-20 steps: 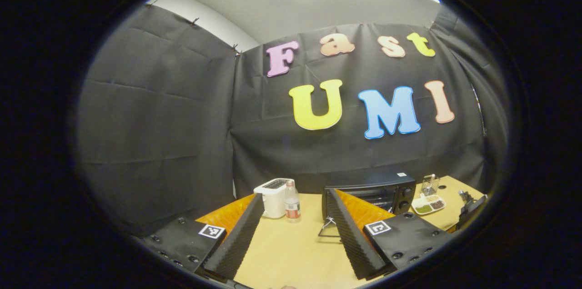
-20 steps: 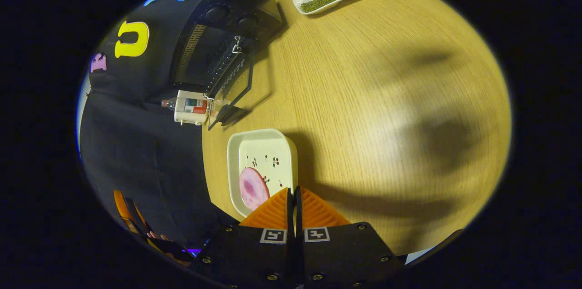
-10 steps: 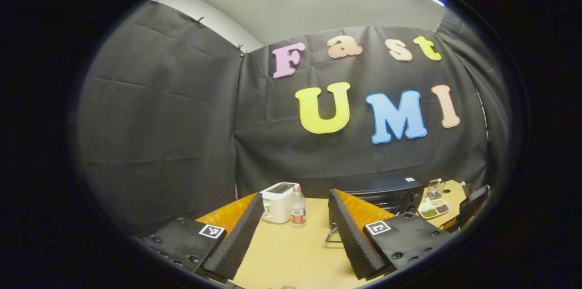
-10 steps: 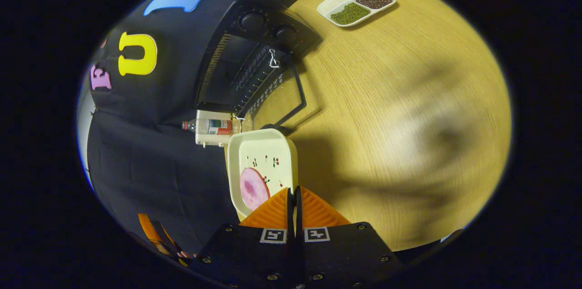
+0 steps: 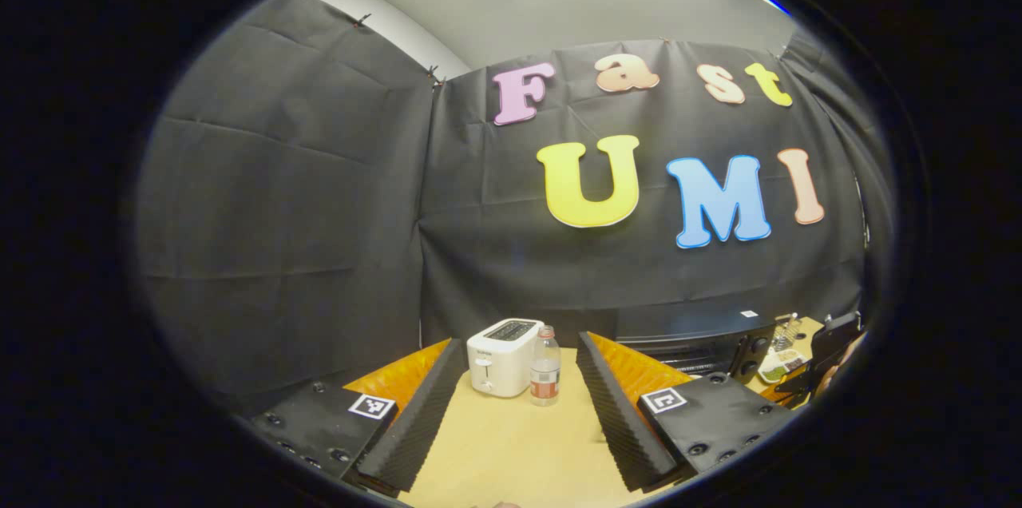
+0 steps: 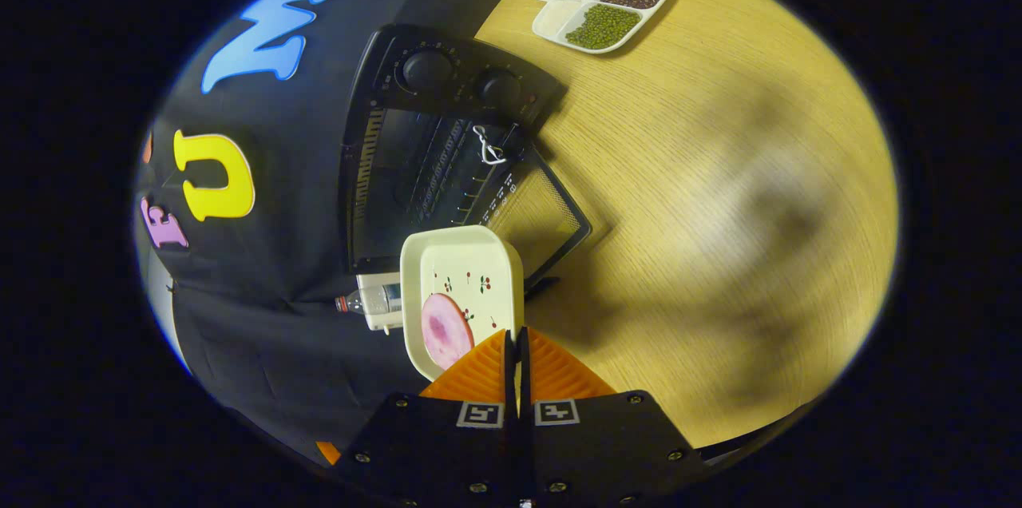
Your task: Open the electric oven with the left hand, put the food in, and close the electric oven.
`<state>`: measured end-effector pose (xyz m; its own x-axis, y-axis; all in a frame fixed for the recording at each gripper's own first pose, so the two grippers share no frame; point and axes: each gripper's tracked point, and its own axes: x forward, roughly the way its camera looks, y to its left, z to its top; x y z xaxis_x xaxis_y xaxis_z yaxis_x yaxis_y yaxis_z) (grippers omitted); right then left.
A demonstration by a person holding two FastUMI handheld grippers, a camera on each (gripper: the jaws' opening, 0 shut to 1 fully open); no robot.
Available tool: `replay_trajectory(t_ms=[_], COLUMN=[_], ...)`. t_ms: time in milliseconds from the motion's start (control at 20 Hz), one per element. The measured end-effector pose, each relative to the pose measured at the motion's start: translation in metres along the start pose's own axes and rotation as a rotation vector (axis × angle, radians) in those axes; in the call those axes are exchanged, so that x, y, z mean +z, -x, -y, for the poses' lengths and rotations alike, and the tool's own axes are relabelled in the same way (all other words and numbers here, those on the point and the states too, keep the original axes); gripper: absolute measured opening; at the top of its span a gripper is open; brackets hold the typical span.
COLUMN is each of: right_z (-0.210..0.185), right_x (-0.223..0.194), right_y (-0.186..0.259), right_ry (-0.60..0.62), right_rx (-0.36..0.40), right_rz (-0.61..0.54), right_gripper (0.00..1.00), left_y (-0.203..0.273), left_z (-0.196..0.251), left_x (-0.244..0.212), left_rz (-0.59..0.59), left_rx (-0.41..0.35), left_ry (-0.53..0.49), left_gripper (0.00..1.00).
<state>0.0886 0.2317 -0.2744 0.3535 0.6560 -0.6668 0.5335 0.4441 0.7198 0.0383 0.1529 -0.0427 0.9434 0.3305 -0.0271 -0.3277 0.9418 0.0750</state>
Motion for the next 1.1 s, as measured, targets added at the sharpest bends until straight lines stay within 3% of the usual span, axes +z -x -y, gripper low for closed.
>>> replay_trajectory(t_ms=[150,200,250,300,400,450,500,550,850,1100], right_z=[-0.012,-0.017,-0.021,-0.026,-0.035,-0.038,-0.041,-0.045,-0.055,-0.07], right_x=[0.006,0.009,0.012,0.015,0.02,0.024,0.027,0.03,0.06,0.089], right_y=[-0.016,-0.021,-0.026,-0.031,-0.042,-0.047,-0.052,-0.056,-0.079,-0.094], right_ry=[-0.065,-0.082,-0.1,-0.121,-0.171,-0.197,-0.217,-0.232,-0.331,-0.415], right_rx=[0.006,0.01,0.012,0.016,0.026,0.03,0.031,0.034,0.025,0.085], right_rz=[0.04,0.056,0.071,0.087,0.118,0.132,0.148,0.163,0.281,0.367], right_gripper=[0.0,0.0,0.0,0.0,0.0,0.0,0.0,0.0,0.01,0.0], left_y=[-0.022,-0.03,-0.036,-0.042,-0.053,-0.057,-0.061,-0.066,-0.081,-0.087], left_z=[-0.015,-0.018,-0.023,-0.027,-0.034,-0.038,-0.043,-0.047,-0.077,-0.098], left_x=[-0.005,-0.006,-0.007,-0.009,-0.012,-0.014,-0.017,-0.019,-0.035,-0.051], left_rz=[-0.004,-0.004,-0.005,-0.007,-0.011,-0.012,-0.011,-0.012,-0.043,-0.077], left_rx=[-0.006,-0.008,-0.011,-0.013,-0.021,-0.024,-0.025,-0.024,-0.004,0.031], left_ry=[-0.003,-0.003,-0.002,0.0,0.003,0.001,-0.001,0.0,0.01,0.016], left_gripper=[1.0,0.9,0.9,1.0,0.96,1.0,0.96,1.0,1.0,1.0])
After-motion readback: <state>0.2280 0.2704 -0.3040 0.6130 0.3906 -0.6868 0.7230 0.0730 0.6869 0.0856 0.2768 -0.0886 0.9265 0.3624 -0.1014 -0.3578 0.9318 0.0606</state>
